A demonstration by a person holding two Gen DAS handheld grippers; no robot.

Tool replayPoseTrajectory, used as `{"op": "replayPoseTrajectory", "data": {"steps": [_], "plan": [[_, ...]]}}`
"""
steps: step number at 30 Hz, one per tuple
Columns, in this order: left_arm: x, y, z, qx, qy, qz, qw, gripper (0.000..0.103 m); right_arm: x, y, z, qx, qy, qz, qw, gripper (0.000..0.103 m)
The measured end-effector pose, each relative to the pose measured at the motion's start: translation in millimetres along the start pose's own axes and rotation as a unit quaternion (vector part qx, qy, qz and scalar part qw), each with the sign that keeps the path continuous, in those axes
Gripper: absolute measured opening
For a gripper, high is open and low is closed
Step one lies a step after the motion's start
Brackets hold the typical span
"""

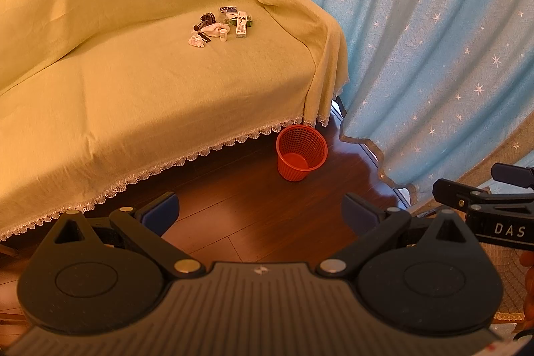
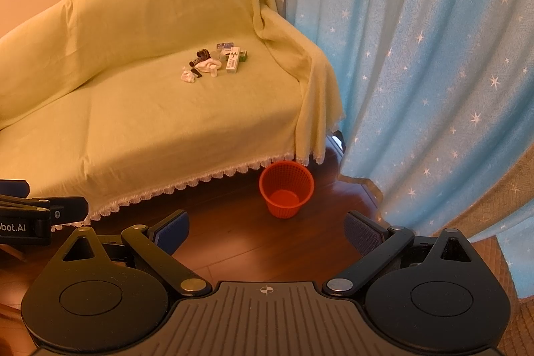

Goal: Organize objects

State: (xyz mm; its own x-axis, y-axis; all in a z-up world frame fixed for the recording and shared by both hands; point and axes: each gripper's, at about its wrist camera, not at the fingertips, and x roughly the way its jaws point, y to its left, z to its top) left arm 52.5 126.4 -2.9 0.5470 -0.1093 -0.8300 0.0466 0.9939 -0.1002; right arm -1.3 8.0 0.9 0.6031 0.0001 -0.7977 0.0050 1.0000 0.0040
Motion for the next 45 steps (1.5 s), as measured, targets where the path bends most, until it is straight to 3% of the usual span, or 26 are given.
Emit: {"op": "replayPoseTrajectory", "data": {"steps": [45], "plan": [[8,11,1,-0.010,0.005,-0.001,0.9999,0.102,13,16,-1,-0.004,0.009,0.003,1.000,0.097]]}}
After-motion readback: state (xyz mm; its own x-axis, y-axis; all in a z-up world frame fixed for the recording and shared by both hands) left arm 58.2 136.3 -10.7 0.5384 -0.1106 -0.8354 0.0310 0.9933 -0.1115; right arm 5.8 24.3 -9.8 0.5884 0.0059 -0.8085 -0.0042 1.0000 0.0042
